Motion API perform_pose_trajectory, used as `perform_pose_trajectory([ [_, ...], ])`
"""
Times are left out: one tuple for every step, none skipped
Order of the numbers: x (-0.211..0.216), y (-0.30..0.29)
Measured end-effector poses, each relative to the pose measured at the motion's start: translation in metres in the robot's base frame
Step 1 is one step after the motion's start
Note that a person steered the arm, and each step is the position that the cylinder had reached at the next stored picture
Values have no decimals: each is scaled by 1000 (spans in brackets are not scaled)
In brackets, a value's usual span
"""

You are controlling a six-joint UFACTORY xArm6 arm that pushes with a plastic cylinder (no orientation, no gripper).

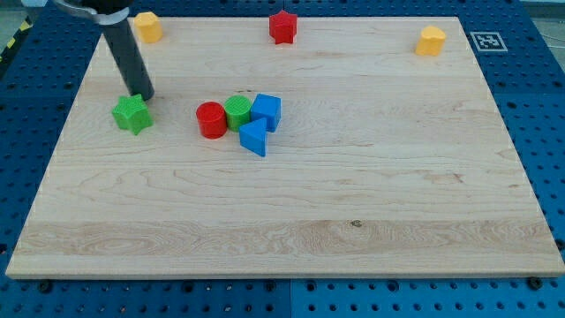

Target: Push the green circle into the blue triangle

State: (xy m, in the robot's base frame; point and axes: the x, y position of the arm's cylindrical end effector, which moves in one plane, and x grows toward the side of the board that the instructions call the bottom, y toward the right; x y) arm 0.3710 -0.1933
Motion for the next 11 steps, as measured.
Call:
perform_pose_trajectory([
  [-4, 33],
  [-5, 51],
  [-4, 55],
  [-3, 68],
  [-1, 82],
  [7, 82],
  [17, 83],
  [20, 96],
  [26, 111],
  [35, 127],
  [45, 137],
])
